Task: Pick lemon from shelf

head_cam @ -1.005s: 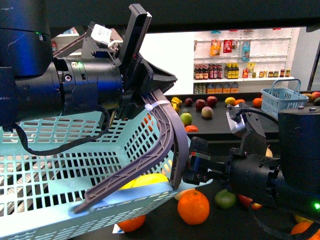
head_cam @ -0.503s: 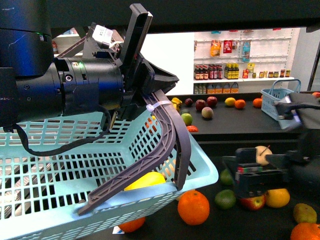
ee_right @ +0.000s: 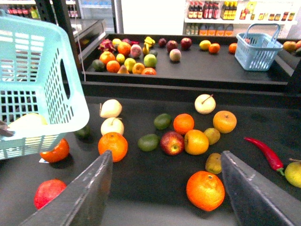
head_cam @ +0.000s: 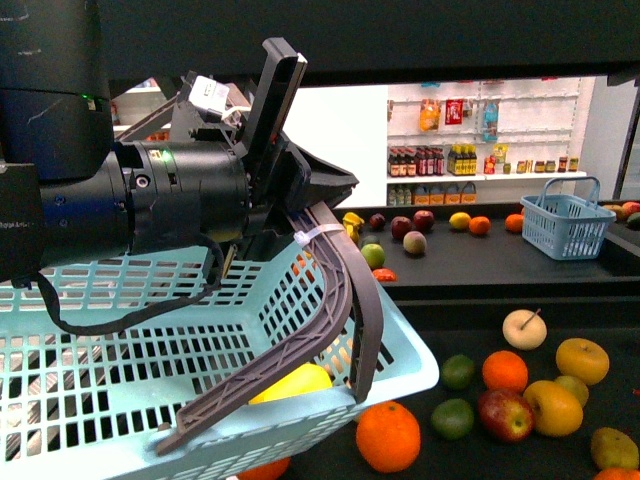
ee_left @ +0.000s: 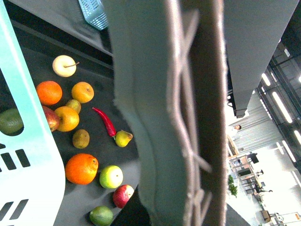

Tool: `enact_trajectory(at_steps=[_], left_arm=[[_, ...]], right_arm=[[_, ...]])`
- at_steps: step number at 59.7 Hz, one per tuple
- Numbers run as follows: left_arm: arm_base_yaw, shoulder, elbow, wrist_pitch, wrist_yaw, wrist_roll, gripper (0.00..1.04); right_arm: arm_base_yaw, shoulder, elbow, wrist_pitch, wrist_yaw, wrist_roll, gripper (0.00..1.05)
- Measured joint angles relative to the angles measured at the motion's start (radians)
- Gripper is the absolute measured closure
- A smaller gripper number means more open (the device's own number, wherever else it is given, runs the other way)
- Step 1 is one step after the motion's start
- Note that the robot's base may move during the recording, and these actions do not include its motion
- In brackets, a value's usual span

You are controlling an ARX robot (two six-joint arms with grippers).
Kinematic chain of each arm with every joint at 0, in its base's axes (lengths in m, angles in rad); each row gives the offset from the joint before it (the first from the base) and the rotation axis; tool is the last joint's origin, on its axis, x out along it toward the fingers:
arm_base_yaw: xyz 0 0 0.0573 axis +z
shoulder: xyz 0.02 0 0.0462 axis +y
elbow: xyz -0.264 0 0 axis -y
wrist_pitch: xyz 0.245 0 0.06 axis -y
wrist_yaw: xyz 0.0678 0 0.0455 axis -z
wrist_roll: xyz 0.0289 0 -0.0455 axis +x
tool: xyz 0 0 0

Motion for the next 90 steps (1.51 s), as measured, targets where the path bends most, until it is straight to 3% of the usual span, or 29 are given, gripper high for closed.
enact_trajectory(at_steps=[4,19,38,69,74,78,90], left_arm=[[0.000,0.000,0.000,0.000,-0.004,0.001,0.98],[-0.002,0.000,0.000,0.000,-0.001,-0.005,0.98],[-0.002,0.000,0.000,0.000,-0.002,-0.003,0.98],[-0.002,0.000,0.000,0.000,-0.001,-0.004,0.98],[-0.004,-0.002,0.017,-0.084,-0.118,0.011,0.98],[0.005,0.001,0.019,-0.093,-0.209,-0.021,0.98],[0.097,0.015,0.019,0.039,-0.330,-0.128,0.98]], right_arm=[[0.000,-0.213,-0.008,-0.147,0.004,0.000,0.58],[0.002,-0.342,-0.132,-0.150,0.006,-0.002,1.03],[0.002,-0.358,-0.131,-0.146,0.004,0.003,1.02],[0.002,-0.358,-0.131,-0.146,0.004,0.003,0.20],[0.002,-0.358,-0.131,-0.146,0.003,0.003,0.07],[0.002,-0.359,-0.131,-0.146,0.003,0.004,0.07],[0.002,-0.359,-0.131,-0.146,0.003,0.004,0.07]])
